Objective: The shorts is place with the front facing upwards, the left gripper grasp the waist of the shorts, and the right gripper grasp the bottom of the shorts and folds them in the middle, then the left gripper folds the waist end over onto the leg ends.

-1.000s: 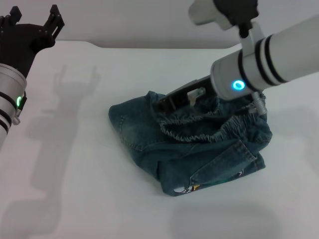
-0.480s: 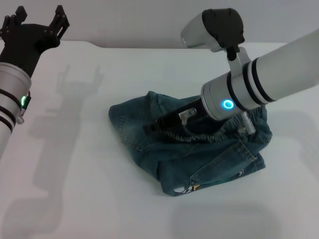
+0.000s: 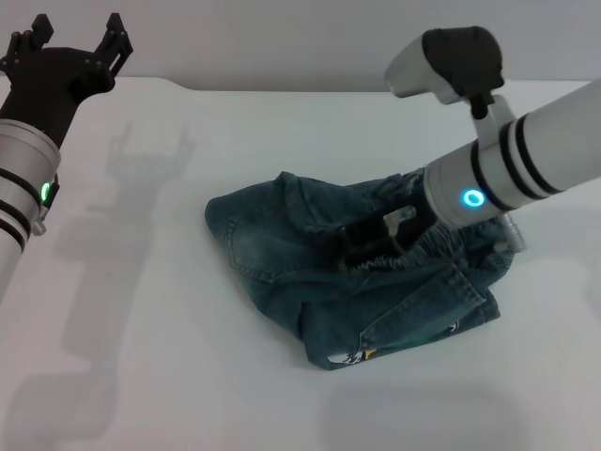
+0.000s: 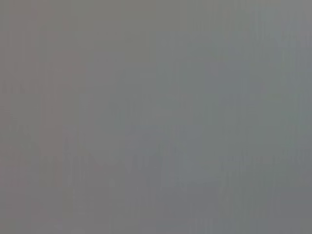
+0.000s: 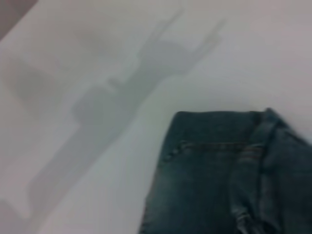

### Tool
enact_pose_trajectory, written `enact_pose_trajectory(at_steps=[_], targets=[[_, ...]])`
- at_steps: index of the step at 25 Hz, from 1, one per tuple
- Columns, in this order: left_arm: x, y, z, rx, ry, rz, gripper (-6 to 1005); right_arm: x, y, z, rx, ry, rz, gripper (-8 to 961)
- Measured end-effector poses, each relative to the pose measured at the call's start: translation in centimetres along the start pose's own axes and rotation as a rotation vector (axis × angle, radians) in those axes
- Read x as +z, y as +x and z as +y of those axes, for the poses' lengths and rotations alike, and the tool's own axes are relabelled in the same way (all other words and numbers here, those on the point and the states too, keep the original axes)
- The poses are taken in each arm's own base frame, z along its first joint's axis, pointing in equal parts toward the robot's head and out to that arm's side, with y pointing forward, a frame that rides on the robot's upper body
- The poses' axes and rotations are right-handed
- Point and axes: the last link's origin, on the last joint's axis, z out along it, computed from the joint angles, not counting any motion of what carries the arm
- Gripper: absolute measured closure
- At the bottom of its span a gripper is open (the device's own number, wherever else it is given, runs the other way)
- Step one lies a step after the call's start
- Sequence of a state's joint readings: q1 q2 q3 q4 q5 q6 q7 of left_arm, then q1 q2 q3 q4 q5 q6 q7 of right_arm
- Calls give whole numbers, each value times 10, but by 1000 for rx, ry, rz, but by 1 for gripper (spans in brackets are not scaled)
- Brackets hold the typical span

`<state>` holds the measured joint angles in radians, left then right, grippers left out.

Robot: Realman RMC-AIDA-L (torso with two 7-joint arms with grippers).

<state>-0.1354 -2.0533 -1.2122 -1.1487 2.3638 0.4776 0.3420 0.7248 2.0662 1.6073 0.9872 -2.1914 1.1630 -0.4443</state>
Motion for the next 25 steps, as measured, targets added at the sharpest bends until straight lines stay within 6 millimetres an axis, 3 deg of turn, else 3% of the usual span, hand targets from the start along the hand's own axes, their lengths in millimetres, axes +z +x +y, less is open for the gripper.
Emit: enact_pose_trajectory(at_steps=[8,17,25], targets=[[0,0,1,7,-6,-2,151,-9,0,-22,-4,102,-5,953],[2,-2,9,13,-32,-14,151,-30,-20,-14,-62,149,-70,953],[2,-3,10,11,-34,-20,151,-37,-19,-23,-71,218,-63,952]])
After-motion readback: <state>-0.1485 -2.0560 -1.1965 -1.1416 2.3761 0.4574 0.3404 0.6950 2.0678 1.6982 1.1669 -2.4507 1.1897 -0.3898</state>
